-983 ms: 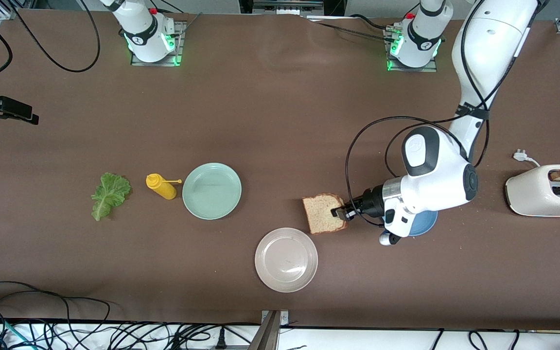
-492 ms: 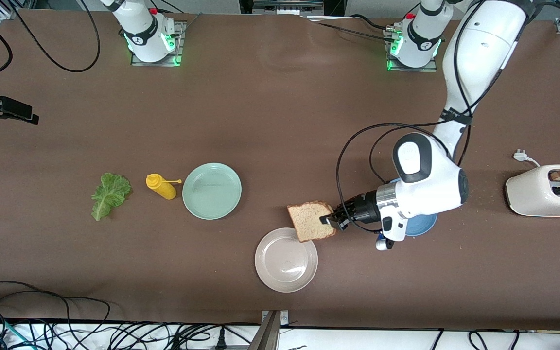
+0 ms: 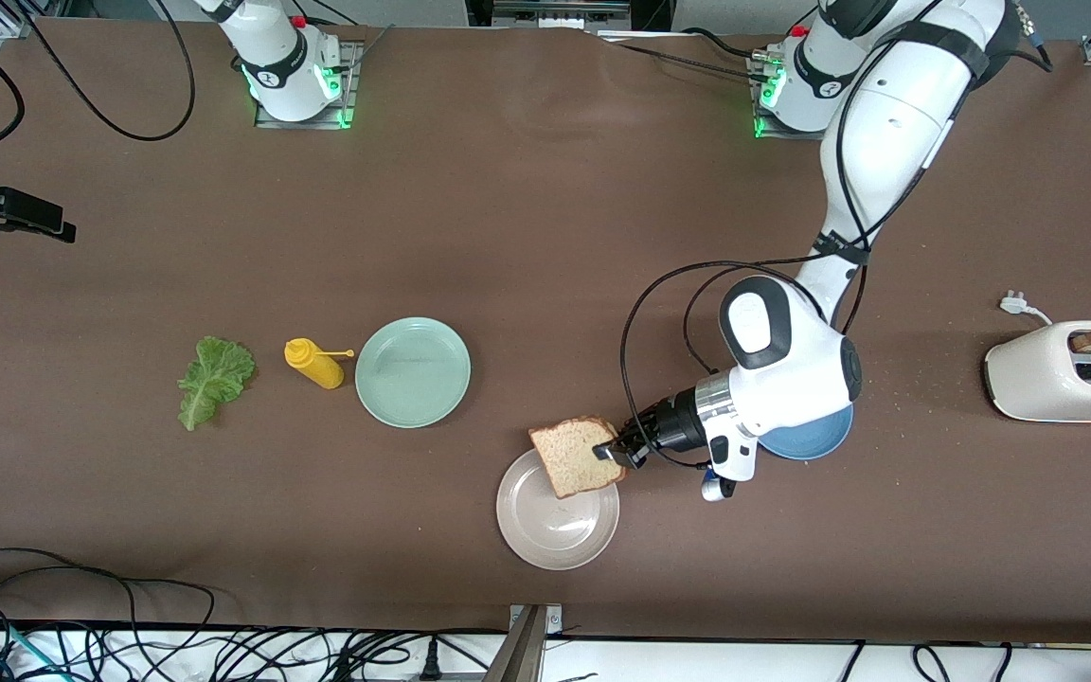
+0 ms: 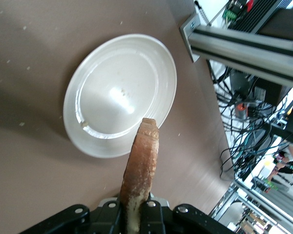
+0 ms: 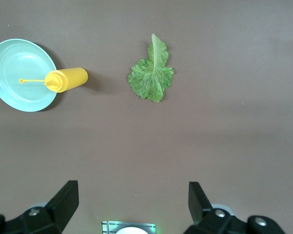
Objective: Make sandwich on beige plate with both arms
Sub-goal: 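Lower the toast onto the beige plate and open the left gripper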
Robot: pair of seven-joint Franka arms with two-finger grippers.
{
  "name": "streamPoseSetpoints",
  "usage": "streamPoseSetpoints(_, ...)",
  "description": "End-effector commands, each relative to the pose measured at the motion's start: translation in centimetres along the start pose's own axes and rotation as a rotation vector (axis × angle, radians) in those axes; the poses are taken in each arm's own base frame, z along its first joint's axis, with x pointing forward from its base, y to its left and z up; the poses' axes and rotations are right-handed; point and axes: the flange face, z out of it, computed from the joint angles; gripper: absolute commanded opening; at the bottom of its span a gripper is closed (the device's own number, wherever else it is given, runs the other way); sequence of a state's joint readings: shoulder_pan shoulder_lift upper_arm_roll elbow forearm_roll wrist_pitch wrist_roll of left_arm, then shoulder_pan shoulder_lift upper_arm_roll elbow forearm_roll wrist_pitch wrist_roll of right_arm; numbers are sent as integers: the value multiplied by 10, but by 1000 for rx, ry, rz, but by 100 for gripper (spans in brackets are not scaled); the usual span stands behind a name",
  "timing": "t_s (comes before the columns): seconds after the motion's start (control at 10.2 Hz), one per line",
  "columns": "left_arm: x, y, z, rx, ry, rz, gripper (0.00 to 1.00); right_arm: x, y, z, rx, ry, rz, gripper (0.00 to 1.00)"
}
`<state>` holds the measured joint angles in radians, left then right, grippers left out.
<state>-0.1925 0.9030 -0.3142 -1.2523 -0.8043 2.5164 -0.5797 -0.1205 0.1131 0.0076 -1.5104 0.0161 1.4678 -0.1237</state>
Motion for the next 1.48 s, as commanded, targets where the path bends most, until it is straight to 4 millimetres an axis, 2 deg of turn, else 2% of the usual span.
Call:
streamPoseSetpoints(0.0, 5, 5, 32, -89, 47, -23, 0, -1, 4, -4, 2, -5, -2, 100)
streamPoseSetpoints(0.3, 7, -1, 48, -116, 86, -26, 0, -1, 3, -4, 10, -4, -3, 100)
streamPoseSetpoints(0.39, 0, -4, 58, -115, 95, -19, 0, -1, 3, -4, 10, -4, -3, 100)
streamPoseSetpoints(0.79, -11, -10, 70, -94, 97, 13, 0, -1, 3, -4, 11, -4, -3, 100)
streamPoseSetpoints(0.89, -7, -11, 68, -89, 106, 23, 37, -1, 5, -4, 10, -4, 0, 100)
streamPoseSetpoints(0.98, -6, -12, 68, -86, 108, 52, 99, -1, 8, -4, 10, -1, 6, 100)
streamPoseSetpoints(1.38, -6, -8, 63, -89, 114, 61, 100, 0, 8, -2, 9, -5, 5, 100)
